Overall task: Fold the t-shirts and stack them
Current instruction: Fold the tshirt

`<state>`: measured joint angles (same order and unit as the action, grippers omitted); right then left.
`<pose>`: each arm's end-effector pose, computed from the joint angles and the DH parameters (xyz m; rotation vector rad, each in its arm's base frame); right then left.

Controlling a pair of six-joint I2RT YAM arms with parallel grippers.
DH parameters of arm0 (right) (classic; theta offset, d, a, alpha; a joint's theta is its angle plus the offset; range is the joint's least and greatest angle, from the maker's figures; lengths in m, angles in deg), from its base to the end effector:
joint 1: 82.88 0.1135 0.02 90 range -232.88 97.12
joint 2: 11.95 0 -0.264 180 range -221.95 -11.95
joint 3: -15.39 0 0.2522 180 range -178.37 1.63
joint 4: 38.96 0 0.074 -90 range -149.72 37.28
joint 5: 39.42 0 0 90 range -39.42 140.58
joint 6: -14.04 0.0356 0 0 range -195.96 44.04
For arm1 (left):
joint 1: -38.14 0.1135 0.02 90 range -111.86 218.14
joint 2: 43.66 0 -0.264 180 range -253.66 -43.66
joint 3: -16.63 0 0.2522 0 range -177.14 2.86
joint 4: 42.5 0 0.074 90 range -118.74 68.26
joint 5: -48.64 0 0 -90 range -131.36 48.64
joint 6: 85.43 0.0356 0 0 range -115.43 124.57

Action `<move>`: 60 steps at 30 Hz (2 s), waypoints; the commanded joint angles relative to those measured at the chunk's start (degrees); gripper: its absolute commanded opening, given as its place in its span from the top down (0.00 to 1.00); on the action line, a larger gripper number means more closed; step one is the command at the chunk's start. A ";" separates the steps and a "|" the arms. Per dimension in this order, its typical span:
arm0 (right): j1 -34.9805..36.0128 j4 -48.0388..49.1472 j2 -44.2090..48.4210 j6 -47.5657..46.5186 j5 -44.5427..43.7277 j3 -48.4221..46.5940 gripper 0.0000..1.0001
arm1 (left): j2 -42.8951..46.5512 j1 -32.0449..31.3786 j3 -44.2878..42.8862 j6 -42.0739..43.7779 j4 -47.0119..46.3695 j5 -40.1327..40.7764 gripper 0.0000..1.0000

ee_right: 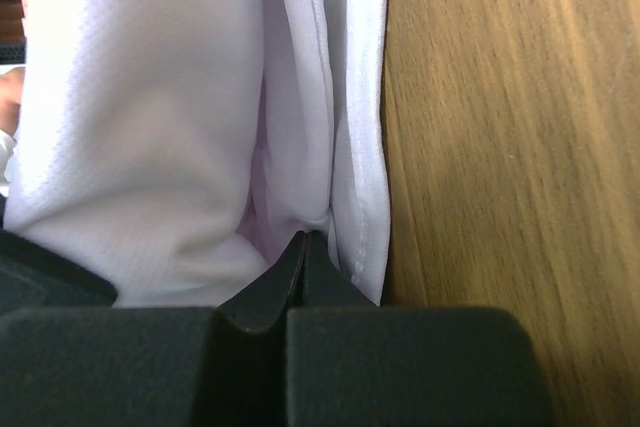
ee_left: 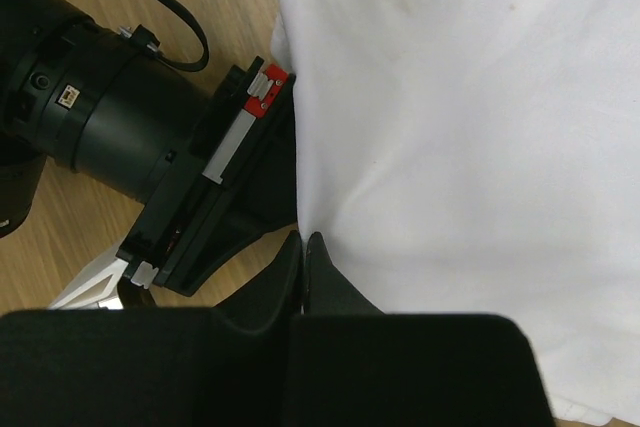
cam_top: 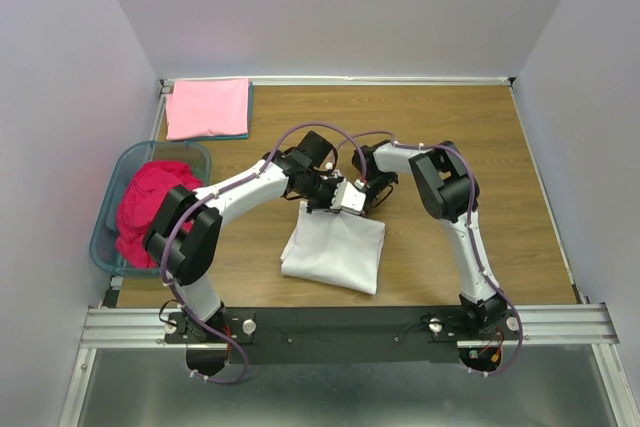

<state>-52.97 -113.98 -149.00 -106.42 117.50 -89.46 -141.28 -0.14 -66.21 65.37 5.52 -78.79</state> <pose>0.3309 0.2281 0.0750 1.0021 -2.2019 -1.5926 0.2579 -0.2311 0.2199 2.0100 1.4483 -0.7037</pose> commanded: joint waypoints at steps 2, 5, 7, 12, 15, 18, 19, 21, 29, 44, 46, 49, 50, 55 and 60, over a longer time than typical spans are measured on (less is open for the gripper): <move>0.85 0.08 -4.89 -3.12 -2.31 2.23 0.99 | -0.37 0.40 1.23 0.29 -2.53 1.57 1.00; 0.85 -0.09 -4.54 -3.20 -3.02 1.88 0.99 | -0.72 0.40 2.19 0.20 -3.32 2.10 1.00; 0.76 -0.09 -4.10 -3.03 -3.98 1.70 1.00 | -0.90 0.40 2.89 0.11 -3.93 2.54 1.00; 0.76 -0.09 -2.26 -2.24 -7.49 1.00 0.98 | 0.94 0.40 3.43 -0.41 -5.08 2.01 0.85; 0.76 -0.01 -0.85 -1.19 -9.08 0.56 0.97 | 2.87 0.40 3.08 -1.38 -5.52 1.66 0.65; 0.76 -0.01 -0.06 -0.66 -9.96 0.39 0.96 | 5.95 0.40 2.46 -4.19 -5.70 1.05 0.55; 0.76 -0.01 0.21 -0.39 -10.22 0.39 0.96 | 6.82 0.40 2.20 -5.59 -5.70 0.78 0.54; 0.76 -0.01 0.56 0.04 -10.57 0.47 0.96 | 9.80 0.31 2.11 -7.17 -5.00 -0.27 0.53; 0.76 -0.18 2.93 2.95 -12.16 -2.25 0.93 | 12.99 0.31 8.69 -10.96 2.74 -6.69 0.64; 0.76 -2.02 5.39 6.46 -21.12 -7.61 0.87 | 1.22 0.40 13.80 -10.97 0.28 -2.03 0.70; 0.76 -2.20 5.66 6.90 -22.61 -8.57 0.86 | -0.46 0.40 13.80 -10.52 0.19 -1.42 0.70; 0.76 -2.38 6.18 7.43 -25.24 -9.80 0.82 | -1.52 0.40 14.06 -9.47 0.11 -1.07 0.71; 0.76 -2.38 6.27 7.69 -26.04 -10.16 0.82 | -1.52 0.40 14.23 -9.21 0.02 -1.07 0.71; -0.99 -2.38 6.62 8.83 -30.43 -14.55 0.76 | 0.68 0.40 14.76 -8.33 0.10 -2.21 0.68; -6.43 -5.18 6.97 9.10 -31.41 -22.80 0.59 | 4.89 1.54 11.53 -9.11 2.99 -6.58 0.57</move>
<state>-54.96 -116.91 -144.81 -97.85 89.08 -106.79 -140.25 0.34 -52.82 55.82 6.11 -81.68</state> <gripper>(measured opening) 0.387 0.389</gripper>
